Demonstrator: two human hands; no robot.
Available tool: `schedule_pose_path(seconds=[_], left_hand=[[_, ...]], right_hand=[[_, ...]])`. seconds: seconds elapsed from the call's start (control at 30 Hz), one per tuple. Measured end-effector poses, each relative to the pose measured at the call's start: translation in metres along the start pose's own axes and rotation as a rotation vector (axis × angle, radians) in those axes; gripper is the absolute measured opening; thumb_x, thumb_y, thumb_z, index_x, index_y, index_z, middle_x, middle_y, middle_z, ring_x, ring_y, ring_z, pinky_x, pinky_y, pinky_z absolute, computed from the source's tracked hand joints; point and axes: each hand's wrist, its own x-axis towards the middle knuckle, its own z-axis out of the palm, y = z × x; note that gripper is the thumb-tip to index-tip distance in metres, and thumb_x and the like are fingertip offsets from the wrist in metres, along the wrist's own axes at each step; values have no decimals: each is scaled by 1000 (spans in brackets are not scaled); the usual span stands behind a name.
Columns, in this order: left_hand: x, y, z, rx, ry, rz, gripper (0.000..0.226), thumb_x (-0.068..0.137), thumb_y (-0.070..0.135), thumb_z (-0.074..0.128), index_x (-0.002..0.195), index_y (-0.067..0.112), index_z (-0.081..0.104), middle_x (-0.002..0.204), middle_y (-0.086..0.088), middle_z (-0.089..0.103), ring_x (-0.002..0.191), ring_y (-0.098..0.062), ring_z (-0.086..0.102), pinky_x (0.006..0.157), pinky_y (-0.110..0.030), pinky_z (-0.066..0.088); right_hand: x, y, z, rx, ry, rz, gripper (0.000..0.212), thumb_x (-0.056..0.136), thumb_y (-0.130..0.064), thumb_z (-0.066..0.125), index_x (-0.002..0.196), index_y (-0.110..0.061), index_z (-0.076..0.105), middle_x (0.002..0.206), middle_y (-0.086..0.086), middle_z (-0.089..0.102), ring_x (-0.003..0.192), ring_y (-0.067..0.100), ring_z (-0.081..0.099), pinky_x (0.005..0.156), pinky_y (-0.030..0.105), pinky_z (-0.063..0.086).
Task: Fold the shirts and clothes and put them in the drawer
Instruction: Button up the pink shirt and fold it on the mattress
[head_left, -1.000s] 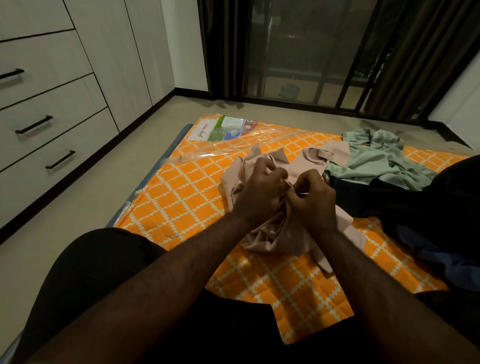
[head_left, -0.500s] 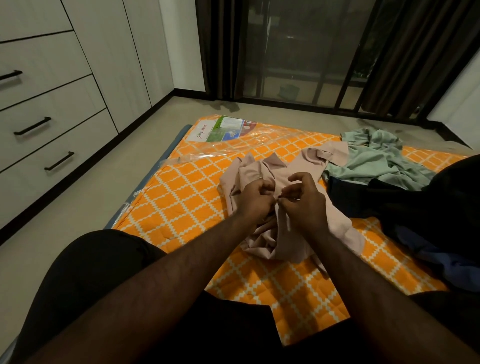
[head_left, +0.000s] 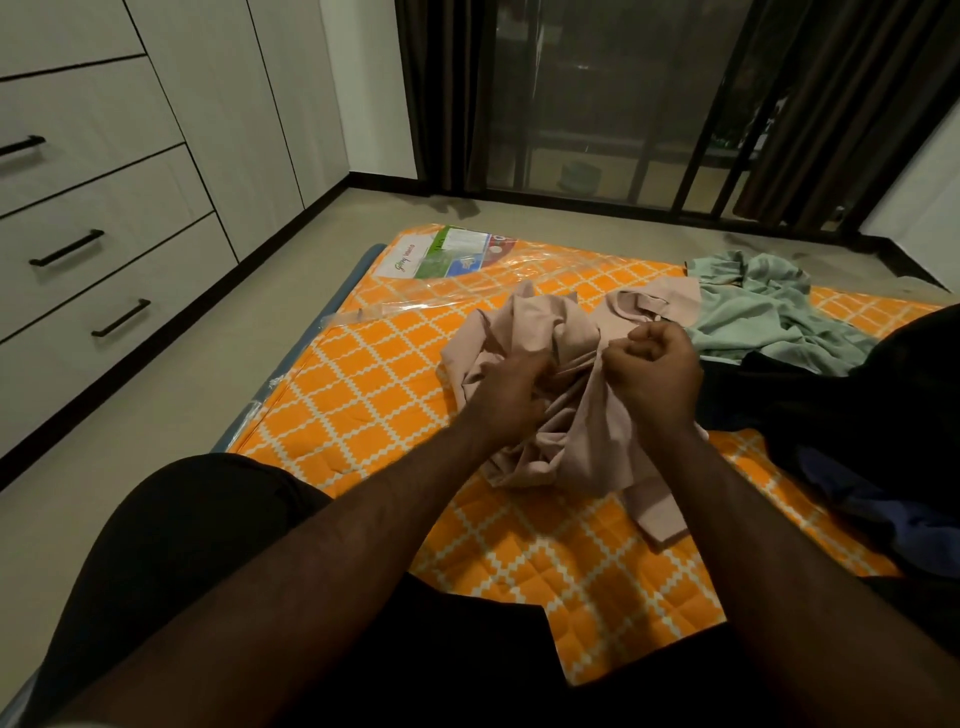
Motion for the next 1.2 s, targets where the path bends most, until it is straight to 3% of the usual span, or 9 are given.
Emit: schedule_pose_path(seconds=[0.17, 0.33, 0.43, 0.6, 0.77, 0.93, 1.03, 1.13, 1.2], left_hand=[[-5, -10, 12, 95, -28, -9, 40, 87, 6, 64, 126, 18, 62, 129, -7, 57, 111, -21, 55, 87, -28, 49], [-8, -19, 11, 234, 75, -50, 21, 100, 22, 56, 114, 11, 67, 117, -9, 58, 103, -26, 58, 82, -36, 50], [-11, -19, 11, 421, -4, 83, 23, 95, 28, 64, 109, 12, 74, 111, -10, 66, 102, -26, 62, 83, -38, 54], [-10, -16, 8, 500, -55, 152, 16, 90, 24, 66, 102, 14, 67, 99, -9, 70, 88, -29, 67, 71, -39, 52], [-3, 9, 0, 327, 98, 67, 21, 97, 32, 61, 106, 12, 59, 89, -3, 61, 71, -20, 53, 53, -28, 32], [0, 47, -17, 99, 273, 183, 16, 99, 21, 54, 106, 7, 55, 73, 5, 51, 53, -9, 43, 43, -22, 29], [4, 62, -21, -38, 351, 213, 20, 101, 15, 52, 114, 1, 55, 75, 4, 56, 53, -8, 48, 44, -18, 35], [-9, 46, 1, 53, 182, 105, 38, 102, 23, 47, 136, 7, 49, 110, -9, 63, 81, -17, 60, 65, -25, 46], [-18, 34, 15, 76, 87, 30, 37, 99, 28, 45, 130, 9, 53, 106, -12, 65, 84, -26, 63, 67, -36, 52]], right_hand=[[-2, -7, -1, -432, -257, -193, 10, 90, -14, 74, 99, -18, 70, 97, -5, 72, 90, 13, 69, 74, 25, 58], [-25, -16, 2, -987, -578, -24, 50, 76, -71, 74, 78, -21, 67, 79, -3, 65, 77, 16, 65, 64, 35, 55], [-44, -9, 2, -1189, -587, -32, 55, 78, -73, 70, 87, -21, 56, 83, -2, 53, 80, 19, 57, 66, 31, 47], [-43, 6, 8, -1055, -521, -40, 19, 99, -37, 55, 94, -18, 58, 96, 5, 63, 84, 23, 60, 70, 35, 52], [-28, 7, 10, -530, -316, -17, 9, 96, -18, 64, 90, -20, 69, 93, 1, 73, 86, 20, 65, 74, 33, 49], [-18, 0, 16, -82, -132, 0, 10, 97, -22, 67, 101, -25, 76, 92, -9, 76, 88, 11, 72, 79, 40, 61], [-8, -13, 15, -62, -131, -76, 14, 100, -19, 64, 109, -21, 74, 98, -10, 74, 93, 10, 70, 79, 32, 59], [-8, -4, 16, -209, -196, -49, 22, 98, -13, 59, 113, -24, 71, 105, -8, 73, 99, 18, 68, 86, 39, 57], [-13, 5, 17, -270, -222, 18, 20, 96, -17, 60, 113, -24, 68, 107, -2, 74, 99, 23, 68, 86, 42, 57]])
